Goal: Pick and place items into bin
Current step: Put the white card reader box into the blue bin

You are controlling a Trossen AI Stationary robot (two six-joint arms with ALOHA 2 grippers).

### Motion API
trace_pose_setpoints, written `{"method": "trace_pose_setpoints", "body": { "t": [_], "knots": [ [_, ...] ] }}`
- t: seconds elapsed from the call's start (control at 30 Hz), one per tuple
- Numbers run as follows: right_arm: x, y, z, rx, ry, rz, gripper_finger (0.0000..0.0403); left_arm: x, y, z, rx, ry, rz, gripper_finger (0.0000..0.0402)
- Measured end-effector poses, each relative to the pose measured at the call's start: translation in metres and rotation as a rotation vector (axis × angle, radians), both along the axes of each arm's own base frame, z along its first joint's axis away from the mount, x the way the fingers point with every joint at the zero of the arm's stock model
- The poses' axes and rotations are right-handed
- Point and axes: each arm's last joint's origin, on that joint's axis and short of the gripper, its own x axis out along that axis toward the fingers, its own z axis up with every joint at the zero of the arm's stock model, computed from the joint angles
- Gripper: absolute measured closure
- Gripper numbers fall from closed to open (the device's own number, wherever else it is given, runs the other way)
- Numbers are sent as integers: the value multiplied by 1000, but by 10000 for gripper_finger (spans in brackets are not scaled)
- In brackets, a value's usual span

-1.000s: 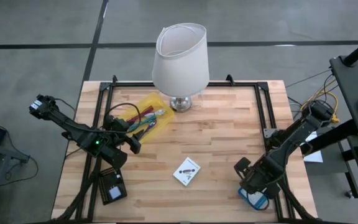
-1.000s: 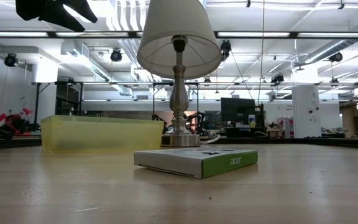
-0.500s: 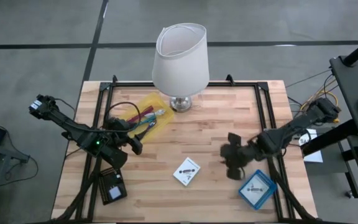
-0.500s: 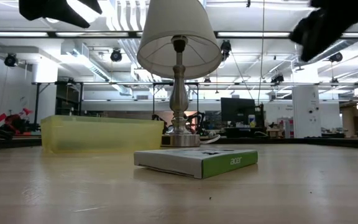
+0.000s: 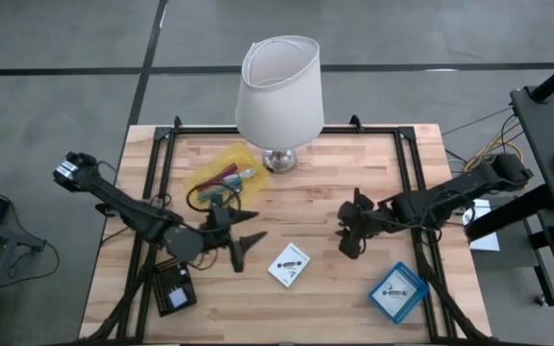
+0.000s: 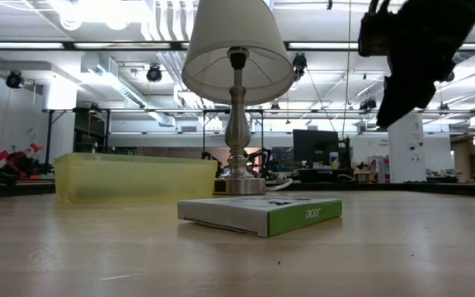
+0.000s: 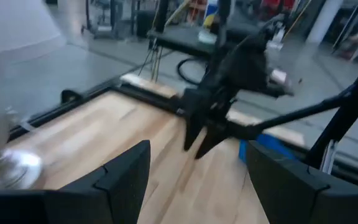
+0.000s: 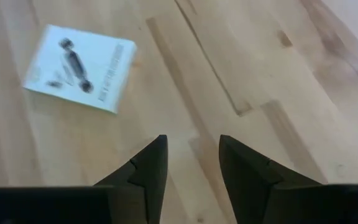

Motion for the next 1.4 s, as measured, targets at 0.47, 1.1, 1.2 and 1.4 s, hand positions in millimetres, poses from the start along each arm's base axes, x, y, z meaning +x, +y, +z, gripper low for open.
{"method": "trace_pose_setpoints", "body": {
  "t": [0.47, 1.1, 1.2, 1.4],
  "knots": [
    [8, 10, 18, 21, -368, 443, 283, 48, -5, -42, -157, -22, 105, 155],
    [104, 48, -7, -209, -268, 872, 201, -23, 32, 20, -221, -143, 91, 155],
    [120, 54, -14, -239, -203, 938, 196, -32, 38, 26, -216, -163, 90, 155],
    [143, 66, -39, -222, -29, 1095, 212, -45, 44, 34, -186, -173, 83, 155]
  ]
}}
